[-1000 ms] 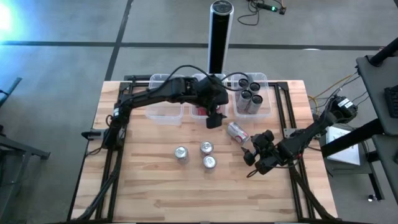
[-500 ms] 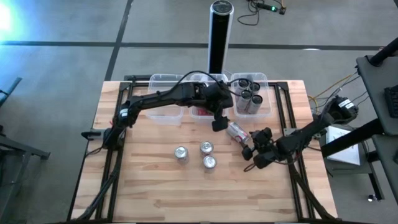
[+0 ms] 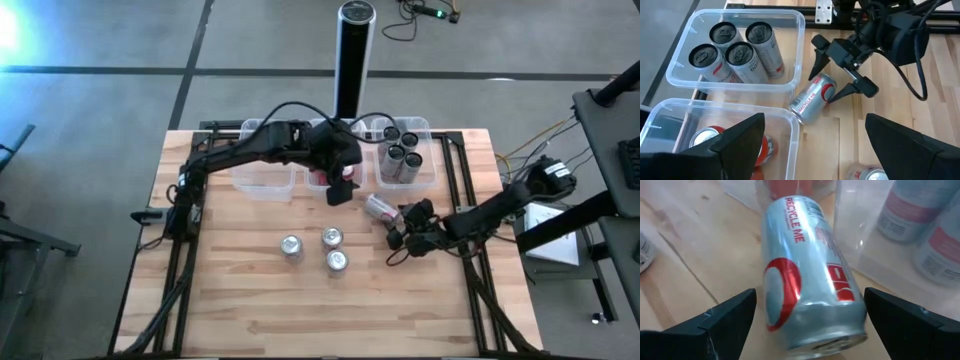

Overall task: Sort soda cans
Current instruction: Put the red-silver soda can into the left white bin

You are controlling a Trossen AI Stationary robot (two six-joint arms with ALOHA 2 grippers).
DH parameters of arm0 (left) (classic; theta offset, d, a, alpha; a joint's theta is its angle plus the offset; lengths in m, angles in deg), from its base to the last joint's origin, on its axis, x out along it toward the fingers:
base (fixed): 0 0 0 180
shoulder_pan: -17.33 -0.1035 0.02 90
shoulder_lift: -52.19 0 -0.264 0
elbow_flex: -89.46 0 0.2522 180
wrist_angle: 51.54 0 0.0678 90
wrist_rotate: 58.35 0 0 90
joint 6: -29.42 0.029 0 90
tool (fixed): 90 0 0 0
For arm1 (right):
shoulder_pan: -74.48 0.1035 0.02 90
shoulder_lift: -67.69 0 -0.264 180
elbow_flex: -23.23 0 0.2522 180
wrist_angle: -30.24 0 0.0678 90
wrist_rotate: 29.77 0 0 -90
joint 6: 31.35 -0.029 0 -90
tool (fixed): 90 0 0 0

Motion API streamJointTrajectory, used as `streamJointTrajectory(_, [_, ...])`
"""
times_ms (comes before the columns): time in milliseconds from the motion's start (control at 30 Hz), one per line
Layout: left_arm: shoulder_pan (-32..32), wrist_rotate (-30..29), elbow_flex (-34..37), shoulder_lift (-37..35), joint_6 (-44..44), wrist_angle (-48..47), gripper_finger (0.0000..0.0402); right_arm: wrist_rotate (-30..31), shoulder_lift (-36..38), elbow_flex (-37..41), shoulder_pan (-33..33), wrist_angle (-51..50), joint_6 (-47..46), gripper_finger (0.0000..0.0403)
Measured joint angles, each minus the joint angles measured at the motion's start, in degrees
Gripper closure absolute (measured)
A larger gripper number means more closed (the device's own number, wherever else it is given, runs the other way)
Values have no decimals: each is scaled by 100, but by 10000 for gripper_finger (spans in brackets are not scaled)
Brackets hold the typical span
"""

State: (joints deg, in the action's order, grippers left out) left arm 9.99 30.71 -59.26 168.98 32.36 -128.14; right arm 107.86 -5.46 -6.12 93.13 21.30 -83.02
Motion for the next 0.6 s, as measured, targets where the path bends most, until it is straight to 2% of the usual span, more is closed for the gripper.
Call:
streamJointTrajectory(400, [0,3,52,0,-66,-70,72,-82,-1498,-232,-33,1479,496,40])
streamJointTrajectory(600, [0,3,52,0,-169,-121,72,192,-2069,-541,-79,2379,1231,75])
